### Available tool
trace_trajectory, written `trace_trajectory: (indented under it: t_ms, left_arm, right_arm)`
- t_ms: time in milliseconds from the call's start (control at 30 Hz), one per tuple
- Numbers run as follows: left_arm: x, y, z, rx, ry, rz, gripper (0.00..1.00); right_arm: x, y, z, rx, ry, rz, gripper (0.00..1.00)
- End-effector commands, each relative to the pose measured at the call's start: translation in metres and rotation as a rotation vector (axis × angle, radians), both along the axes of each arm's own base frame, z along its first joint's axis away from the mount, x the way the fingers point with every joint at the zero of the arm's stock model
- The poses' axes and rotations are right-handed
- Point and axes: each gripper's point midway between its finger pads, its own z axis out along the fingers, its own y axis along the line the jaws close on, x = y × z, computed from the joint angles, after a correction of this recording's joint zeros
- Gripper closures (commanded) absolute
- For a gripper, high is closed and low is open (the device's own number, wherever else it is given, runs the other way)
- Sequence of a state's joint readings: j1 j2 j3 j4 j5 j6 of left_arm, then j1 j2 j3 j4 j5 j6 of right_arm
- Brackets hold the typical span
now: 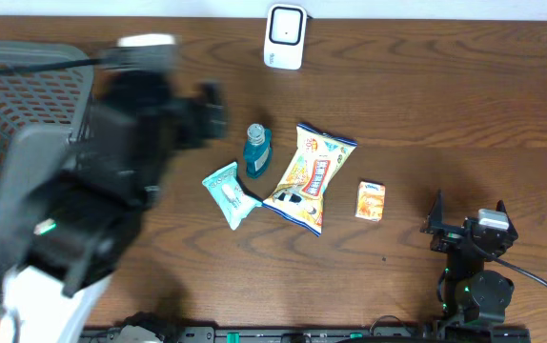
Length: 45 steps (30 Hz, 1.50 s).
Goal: Scan the item barcode
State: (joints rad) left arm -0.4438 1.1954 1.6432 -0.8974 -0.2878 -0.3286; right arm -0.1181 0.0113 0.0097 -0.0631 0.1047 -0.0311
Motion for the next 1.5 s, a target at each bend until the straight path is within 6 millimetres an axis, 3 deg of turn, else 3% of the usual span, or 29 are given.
trace_trajectory:
  t_ms: [0,100,233,400,667,1033,1133,1200,1333,1467]
  left_arm:
    - [-0.021,0.107,0.014,0.001,-0.040,0.365,0.02]
    - [-0.057,0.182,-0.004,-0.109,0.025,0.690,0.02]
    - [-0.078,0.210,-0.042,-0.287,0.168,0.832,0.02]
    - [-0.086,0.226,-0.083,-0.476,0.314,0.945,0.02]
    - [-0.087,0.247,-0.137,-0.519,0.503,1.050,0.02]
    - [-0.085,0.279,-0.187,-0.615,0.617,1.209,0.02]
    - [-0.082,0.280,-0.197,-0.718,0.616,1.321,0.02]
    - [-0.072,0.271,-0.204,-0.804,0.638,1.302,0.02]
    - [-0.067,0.276,-0.216,-0.804,0.670,1.311,0.02]
    - [-0.070,0.277,-0.238,-0.953,0.688,1.565,0.02]
  right_arm:
    - [0.000,-0.002,-0.001,-0.008,0.002,-0.006,0.01]
    - [0.000,-0.002,-0.001,-0.008,0.002,-0.006,0.01]
    - [0.000,-0.002,-0.001,-0.007,0.002,-0.006,0.01]
    - [0.000,-0.002,-0.001,-0.007,0.002,-0.006,0.01]
    - [0.000,-0.002,-0.001,-0.007,0.002,-0.006,0.01]
    - [0.000,-0.002,-0.001,-0.008,0.002,-0.006,0.01]
    - [0.000,-0.002,-0.001,-0.007,0.002,-0.006,0.01]
    - [0.000,-0.002,-0.001,-0.007,0.002,-0.006,0.01]
    - [0.000,-0.002,-0.001,-0.008,0.002,-0.006,0.01]
    - [0.000,-0.002,-0.001,-0.008,0.002,-0.006,0.01]
